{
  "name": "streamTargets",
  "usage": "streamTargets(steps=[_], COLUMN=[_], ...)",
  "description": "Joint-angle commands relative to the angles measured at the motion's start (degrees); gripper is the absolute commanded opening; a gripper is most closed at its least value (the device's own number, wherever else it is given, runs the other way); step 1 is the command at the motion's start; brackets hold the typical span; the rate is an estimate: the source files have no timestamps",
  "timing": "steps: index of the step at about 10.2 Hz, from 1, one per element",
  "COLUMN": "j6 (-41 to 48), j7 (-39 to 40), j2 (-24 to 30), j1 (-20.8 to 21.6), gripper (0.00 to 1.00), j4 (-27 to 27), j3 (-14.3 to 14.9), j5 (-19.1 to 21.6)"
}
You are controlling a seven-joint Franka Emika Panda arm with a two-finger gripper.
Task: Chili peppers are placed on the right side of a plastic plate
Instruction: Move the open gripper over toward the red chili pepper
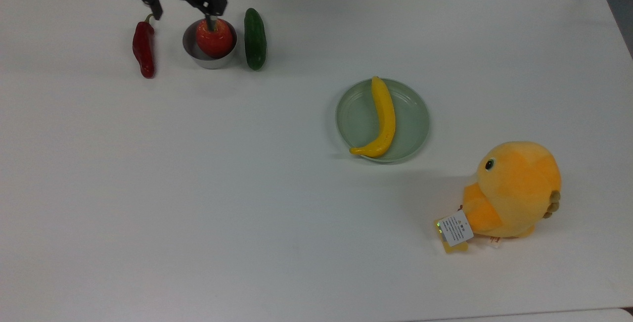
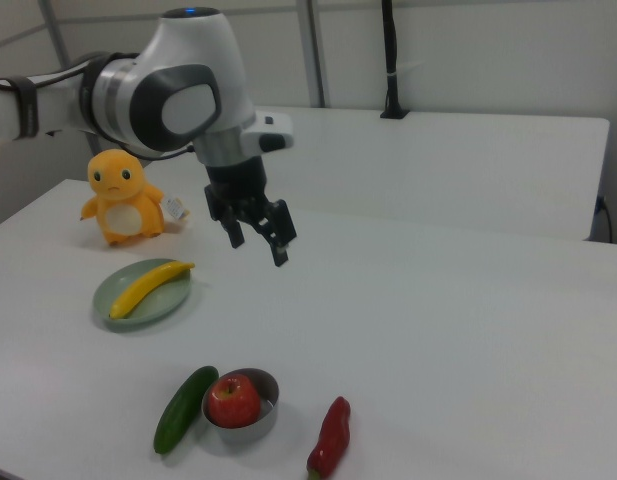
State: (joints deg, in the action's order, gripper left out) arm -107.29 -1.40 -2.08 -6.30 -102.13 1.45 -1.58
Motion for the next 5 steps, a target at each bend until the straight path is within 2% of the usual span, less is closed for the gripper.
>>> streamTargets(steps=[1, 5], j6=[1.29, 1.11], j7=[3.59, 16.66], j2=[0.5, -1.17], j1=[-3.19, -8.72], gripper=[1.0, 1.0], j4=[-3.5, -6.59], j3=[0.05, 0.66], j5=[-2.62, -6.59])
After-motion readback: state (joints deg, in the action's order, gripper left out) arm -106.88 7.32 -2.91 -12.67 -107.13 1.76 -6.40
